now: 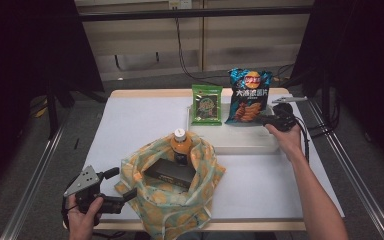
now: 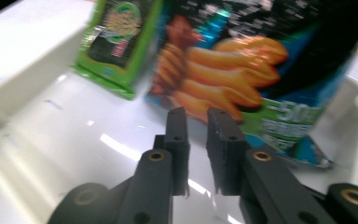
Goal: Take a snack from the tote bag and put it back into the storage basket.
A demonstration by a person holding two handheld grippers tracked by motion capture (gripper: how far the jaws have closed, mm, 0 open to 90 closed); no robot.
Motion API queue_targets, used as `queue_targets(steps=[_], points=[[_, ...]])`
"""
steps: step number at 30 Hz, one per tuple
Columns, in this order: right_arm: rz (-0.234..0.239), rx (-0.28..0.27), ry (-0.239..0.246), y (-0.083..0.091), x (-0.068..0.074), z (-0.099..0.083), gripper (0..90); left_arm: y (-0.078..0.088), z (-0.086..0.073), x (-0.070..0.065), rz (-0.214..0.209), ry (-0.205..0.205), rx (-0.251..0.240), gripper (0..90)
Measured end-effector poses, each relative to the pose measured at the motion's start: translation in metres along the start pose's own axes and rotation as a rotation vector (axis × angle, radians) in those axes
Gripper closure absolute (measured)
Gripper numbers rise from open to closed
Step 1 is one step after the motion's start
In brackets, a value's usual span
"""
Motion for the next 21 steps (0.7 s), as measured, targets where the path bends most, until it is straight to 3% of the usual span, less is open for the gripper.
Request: queue_targets(steps=[2,3,4,6,11,18,21], points=[[0.011,-0.015,0.011,0.005,0.009,0.000,74.1,0.000,-0.001,0.000,0.011,-0.007,0.009,2.6],[0.025,-0.027,0.017,0.007,0.014,0.000,72.3,0.000,-0.001,-0.001,-0.006,0.000,0.003,2.6],[0.036,-0.043,0.022,0.011,0.021,-0.001,70.0,0.001,-0.001,-0.001,0.011,0.011,0.009,2.6],[0.061,-0.056,0.027,0.016,0.031,-0.004,66.4,0.002,-0.002,-0.002,-0.008,0.018,-0.001,2.6],[0.108,-0.089,0.024,0.026,0.058,-0.011,61.0,0.004,-0.002,-0.005,0.013,0.002,0.005,2.7],[0.143,-0.084,0.069,0.036,0.096,-0.014,56.4,0.005,0.002,-0.005,0.052,0.016,-0.007,4.3],[0.144,-0.065,0.082,0.039,0.109,-0.020,51.6,0.005,0.003,-0.007,0.071,0.004,0.005,4.4]])
Point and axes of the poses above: each handheld gripper's, and its own axes: y roughly backward along the jaws, z roughly out of its top, x roughly to its left, the point moved 6 cm from there along -y, roughly forward along the jaws, and after that the axes turned 1 degree about z, right-handed, at the moved point
